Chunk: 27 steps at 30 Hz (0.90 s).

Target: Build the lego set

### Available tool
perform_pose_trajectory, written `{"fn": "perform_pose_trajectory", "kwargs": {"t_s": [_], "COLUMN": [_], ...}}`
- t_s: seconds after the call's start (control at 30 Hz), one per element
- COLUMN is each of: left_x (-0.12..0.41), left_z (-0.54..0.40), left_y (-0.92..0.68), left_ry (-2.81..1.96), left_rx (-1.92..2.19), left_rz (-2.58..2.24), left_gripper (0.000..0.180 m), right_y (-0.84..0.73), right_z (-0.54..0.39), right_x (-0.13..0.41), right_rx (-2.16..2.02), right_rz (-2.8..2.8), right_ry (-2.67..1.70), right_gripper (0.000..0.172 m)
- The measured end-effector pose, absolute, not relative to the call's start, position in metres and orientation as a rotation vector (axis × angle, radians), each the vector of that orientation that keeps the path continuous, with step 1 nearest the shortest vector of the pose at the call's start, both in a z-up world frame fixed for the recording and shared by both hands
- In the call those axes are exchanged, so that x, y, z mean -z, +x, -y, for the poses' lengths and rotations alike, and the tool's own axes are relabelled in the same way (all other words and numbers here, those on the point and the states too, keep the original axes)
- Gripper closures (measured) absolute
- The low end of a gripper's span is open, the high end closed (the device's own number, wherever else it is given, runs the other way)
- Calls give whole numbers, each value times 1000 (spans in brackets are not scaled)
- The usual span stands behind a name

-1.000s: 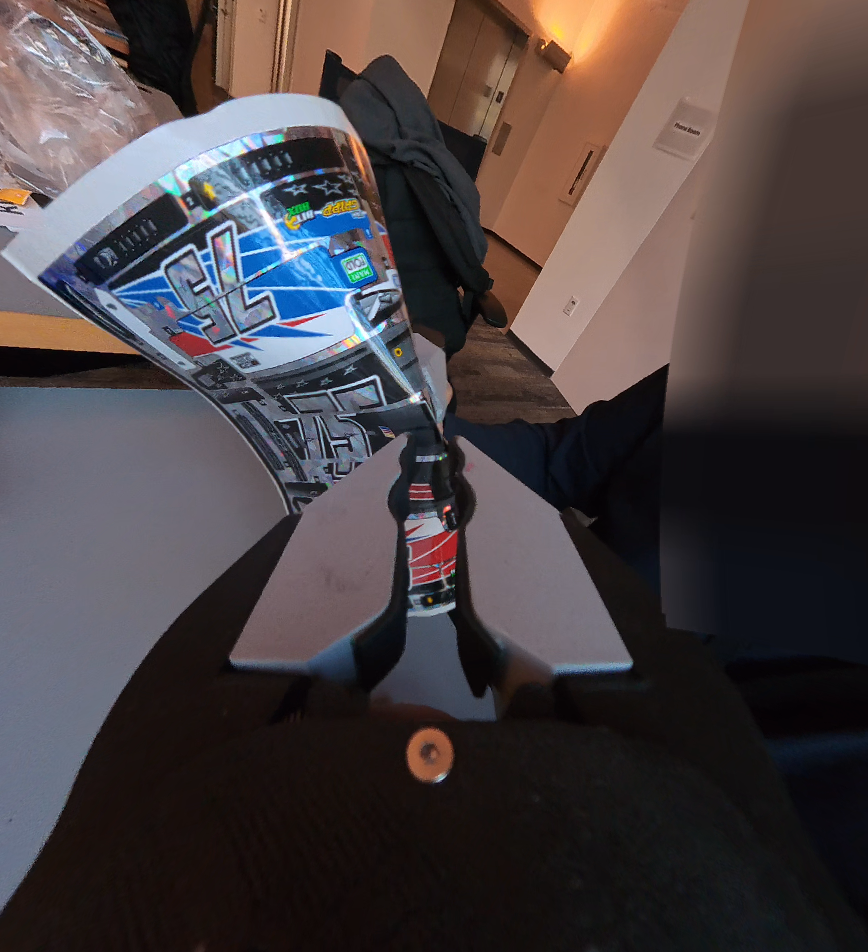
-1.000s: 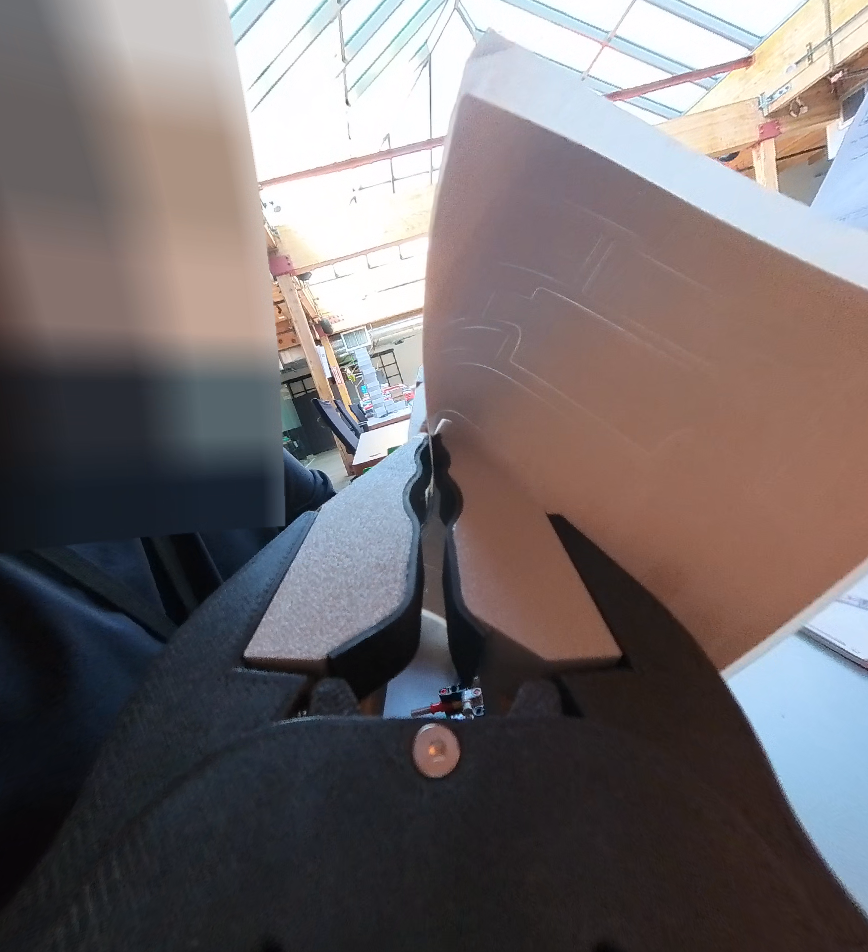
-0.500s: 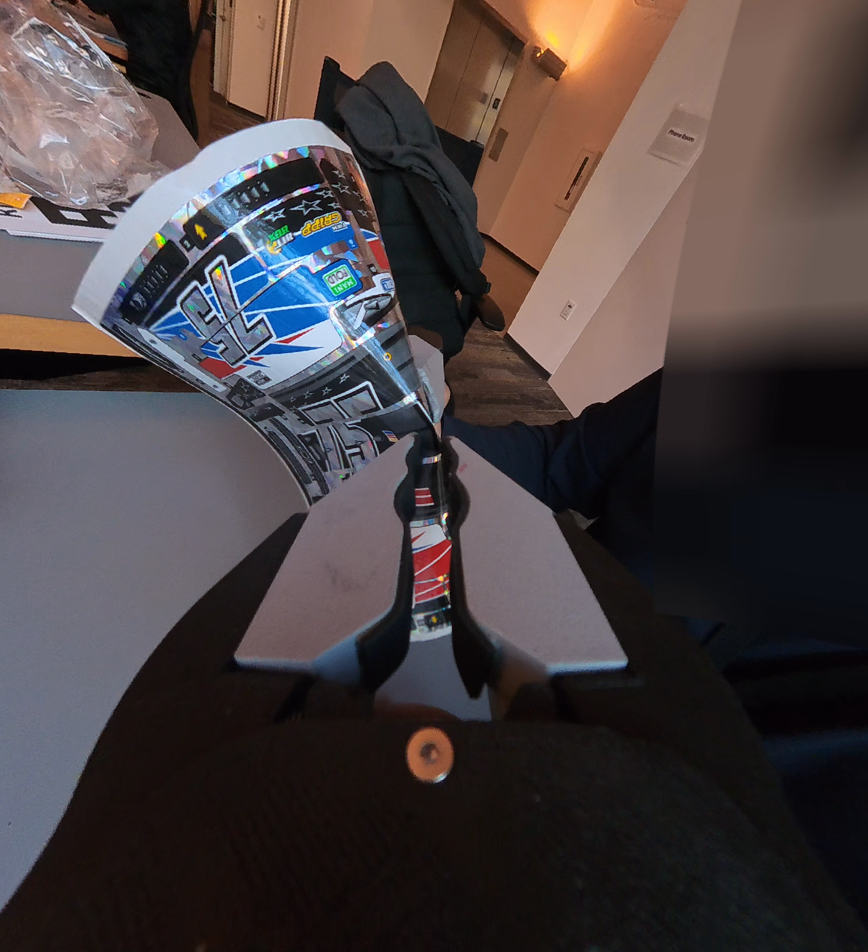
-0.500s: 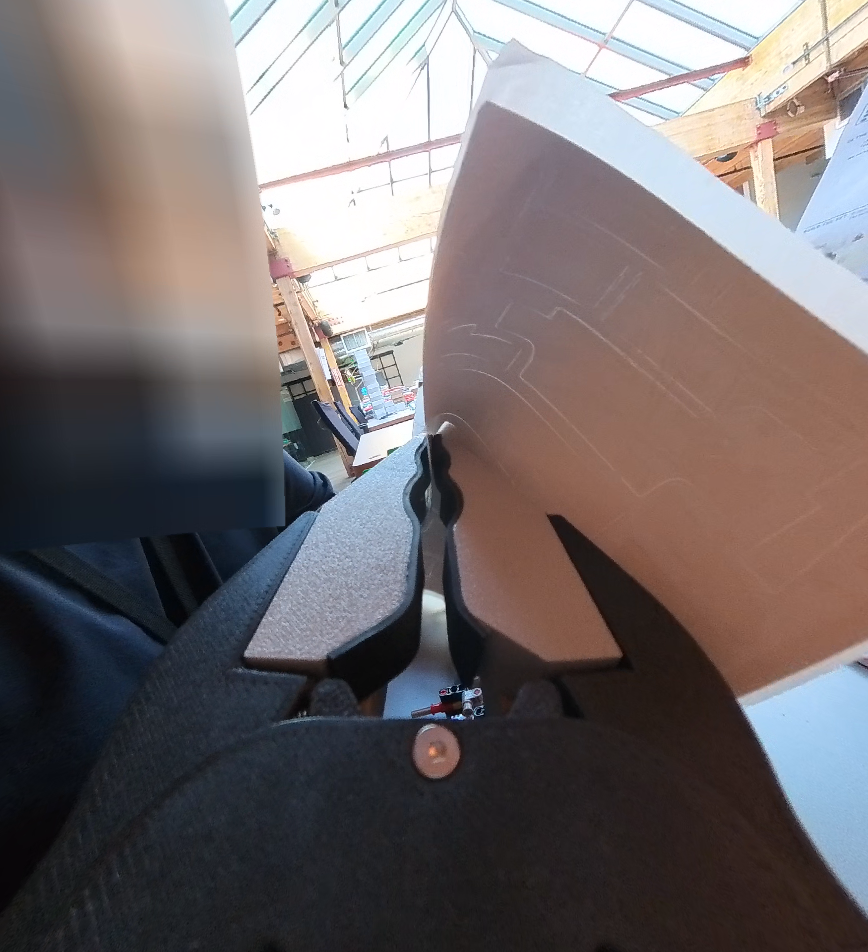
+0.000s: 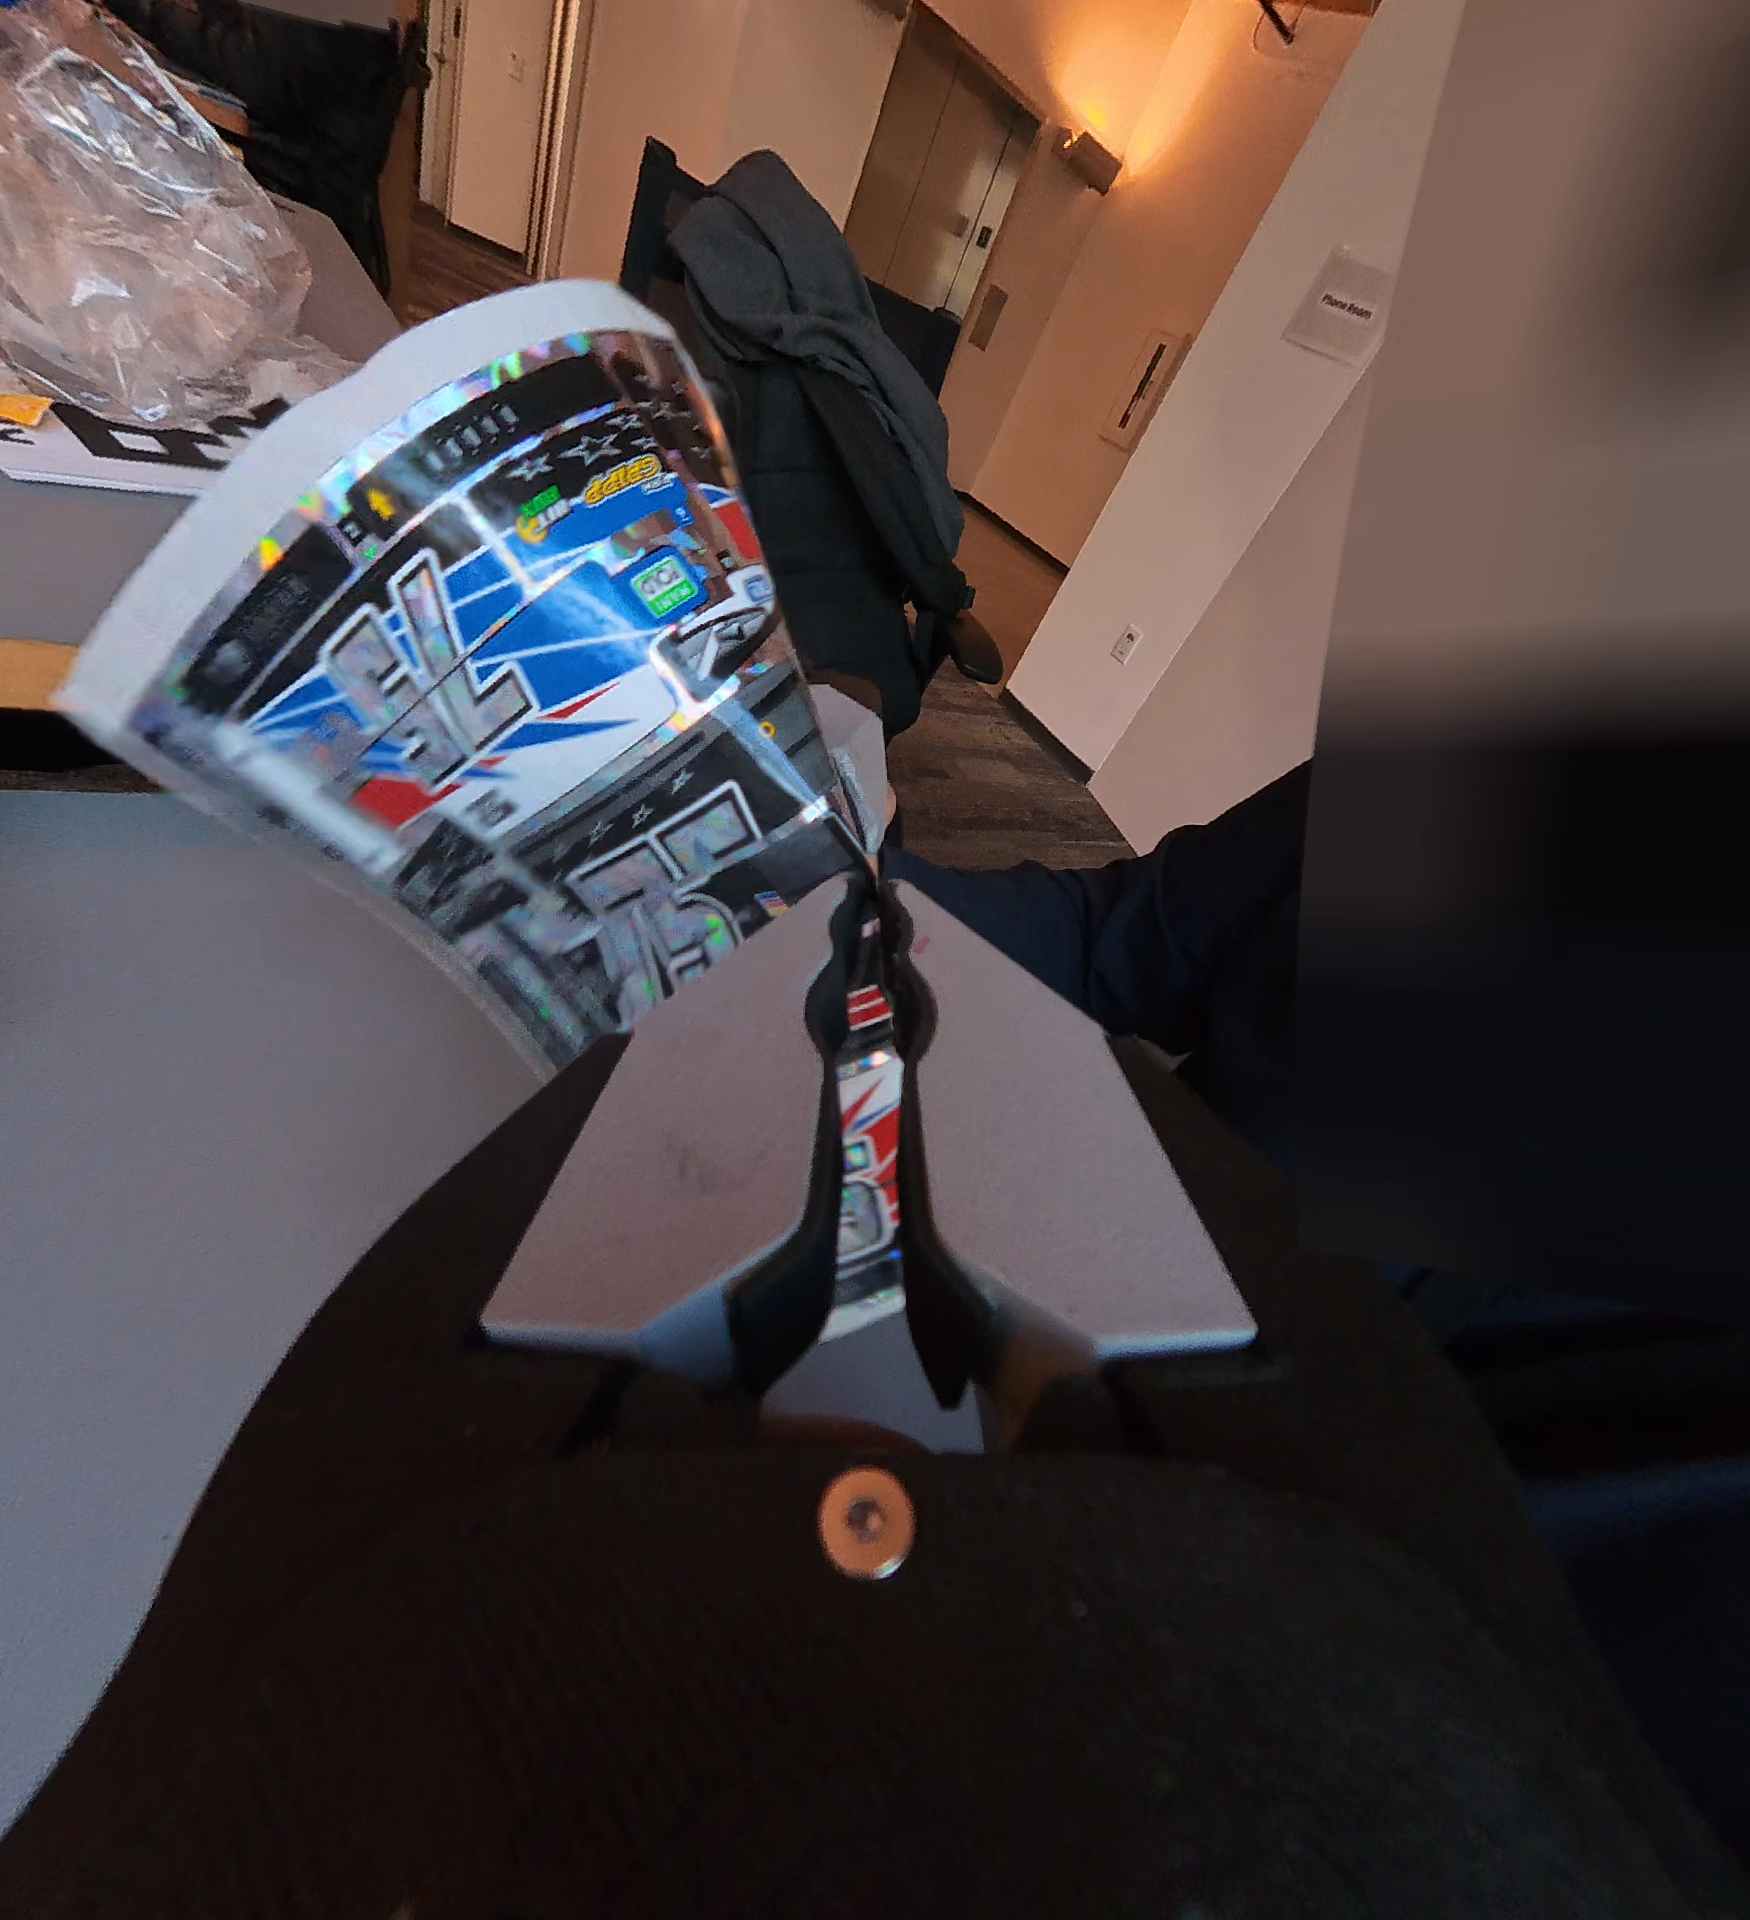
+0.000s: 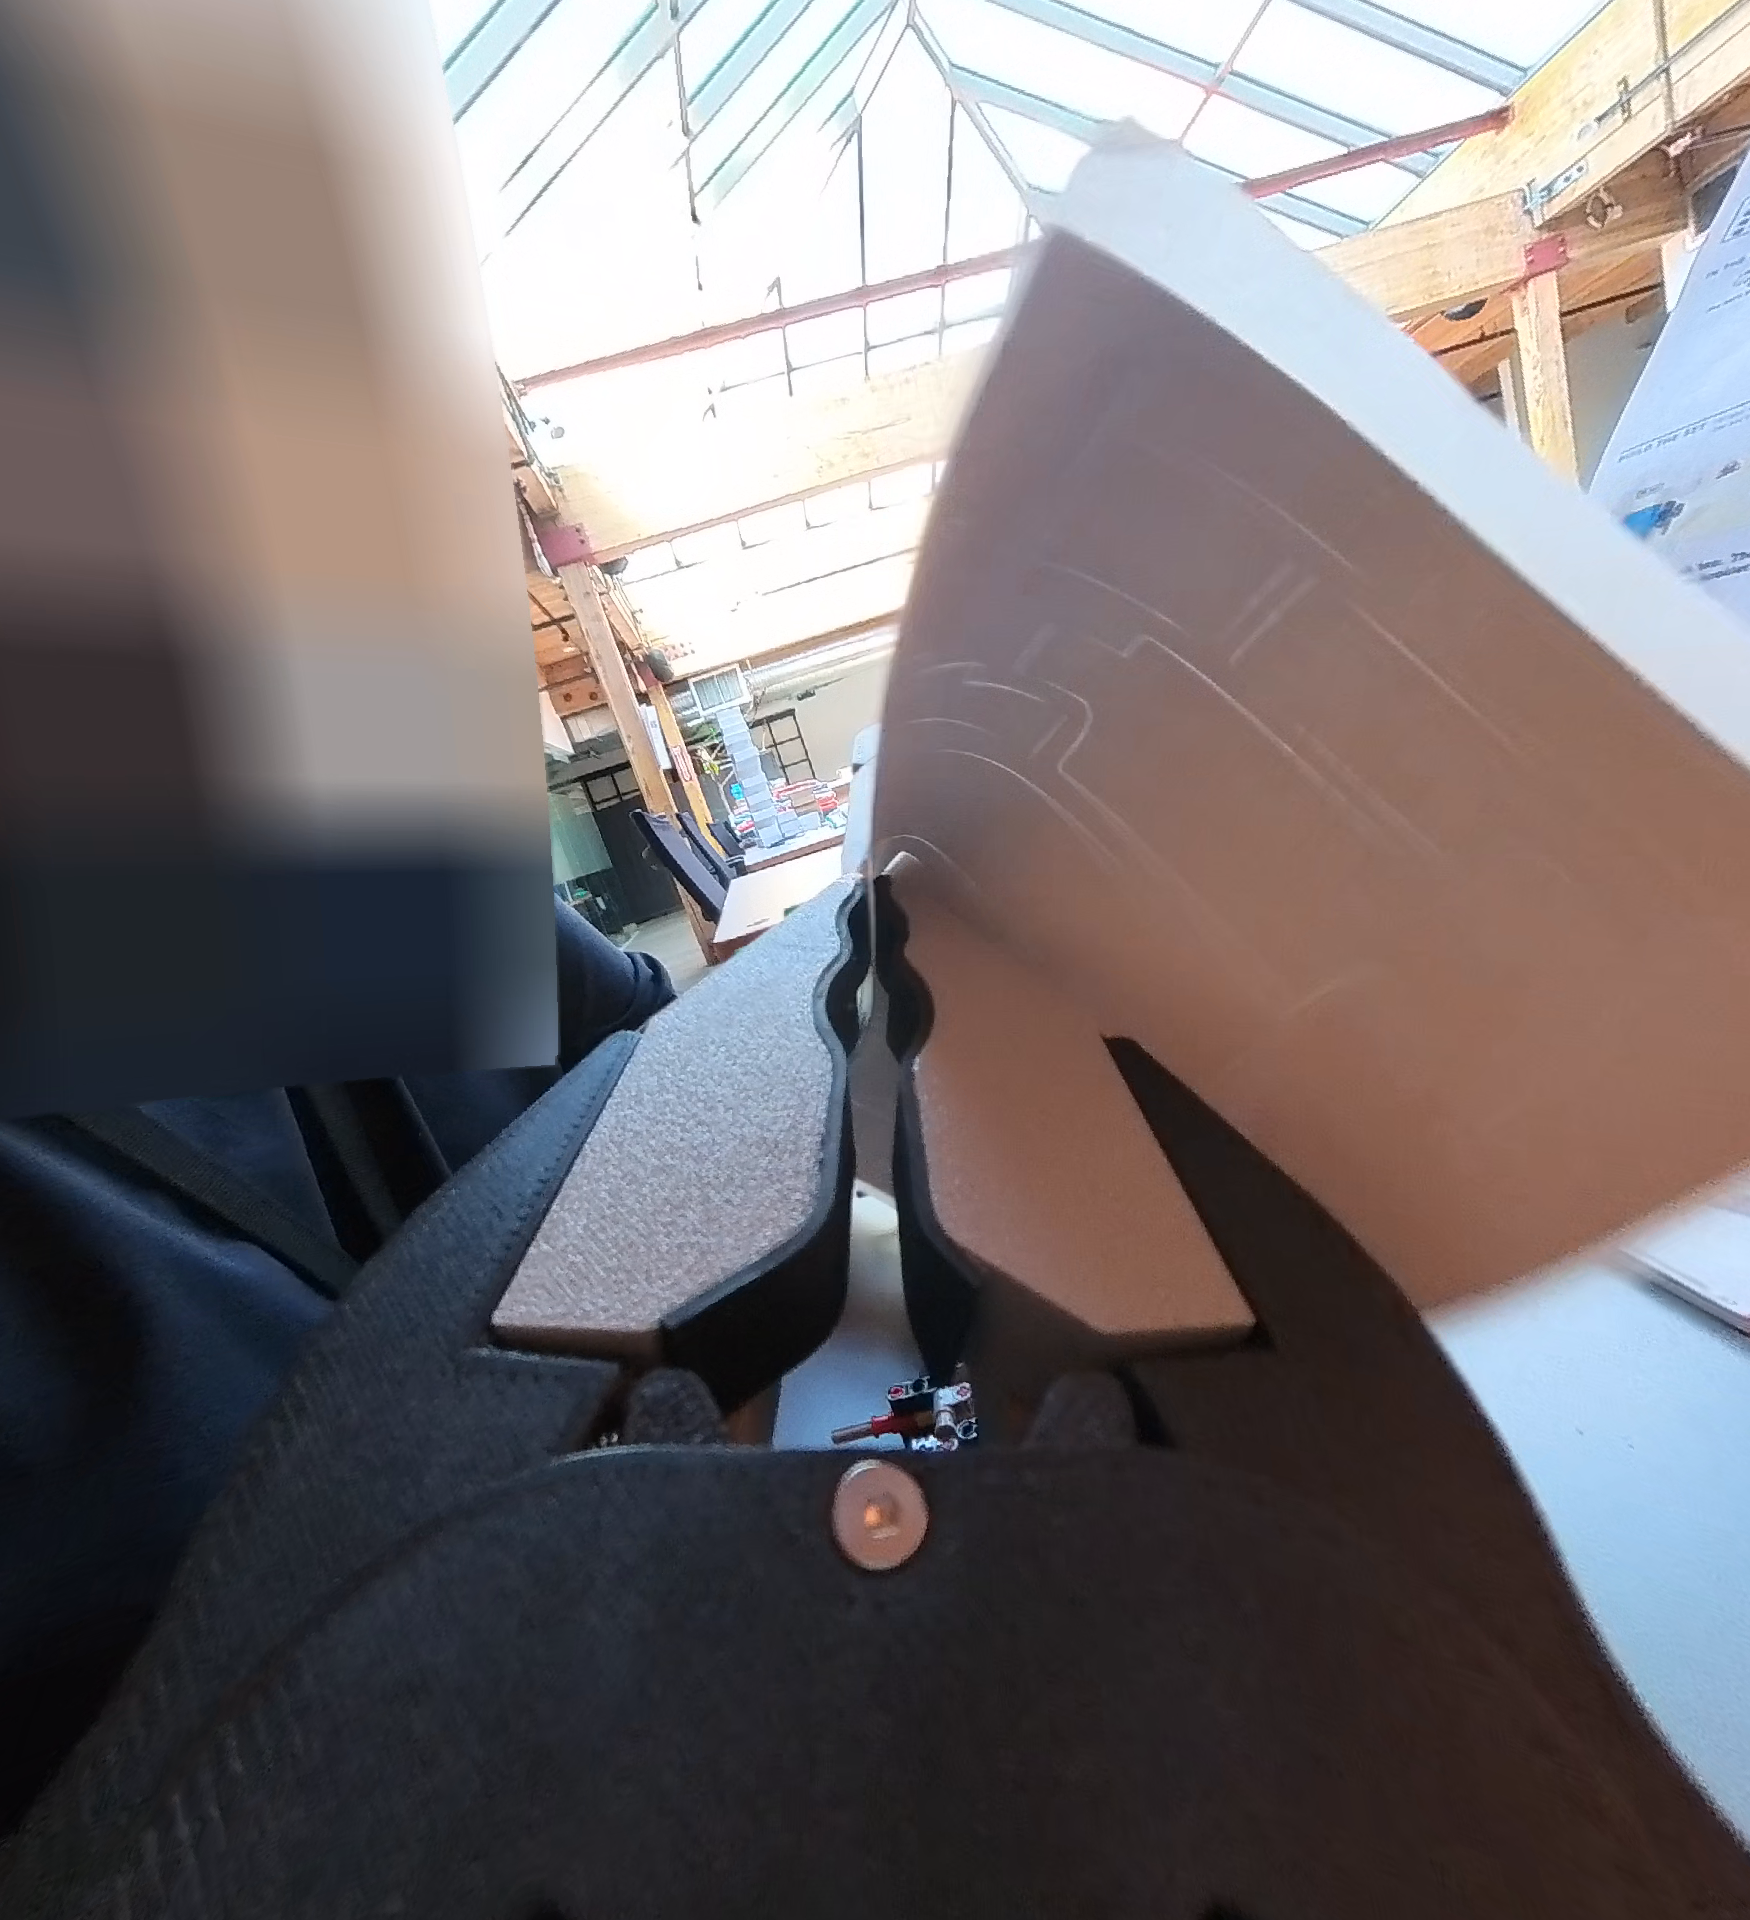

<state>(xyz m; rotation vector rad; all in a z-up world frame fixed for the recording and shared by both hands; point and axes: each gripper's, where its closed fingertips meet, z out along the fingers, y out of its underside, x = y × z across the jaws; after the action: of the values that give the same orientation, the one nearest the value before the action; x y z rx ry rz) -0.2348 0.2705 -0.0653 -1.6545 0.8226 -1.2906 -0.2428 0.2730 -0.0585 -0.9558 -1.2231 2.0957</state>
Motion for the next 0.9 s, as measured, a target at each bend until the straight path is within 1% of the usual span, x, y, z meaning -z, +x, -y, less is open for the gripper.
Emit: {"fn": "perform_pose_trajectory", "kwargs": {"t_s": [0.3, 0.9], "left_x": [63, 59], "left_z": [-273, -289], "left_y": [-237, -255], "left_ry": [-1658, -1676], "left_rx": [1301, 1145], "left_rz": [-796, -724], "left_gripper": [180, 180], "right_y": [-244, -249], "right_z": [-276, -293], "right_x": [59, 58], "right_rx": [-2087, -2058], "right_rz": [1210, 1156], "right_ry": [-964, -1039], "right_gripper": [172, 172]}}
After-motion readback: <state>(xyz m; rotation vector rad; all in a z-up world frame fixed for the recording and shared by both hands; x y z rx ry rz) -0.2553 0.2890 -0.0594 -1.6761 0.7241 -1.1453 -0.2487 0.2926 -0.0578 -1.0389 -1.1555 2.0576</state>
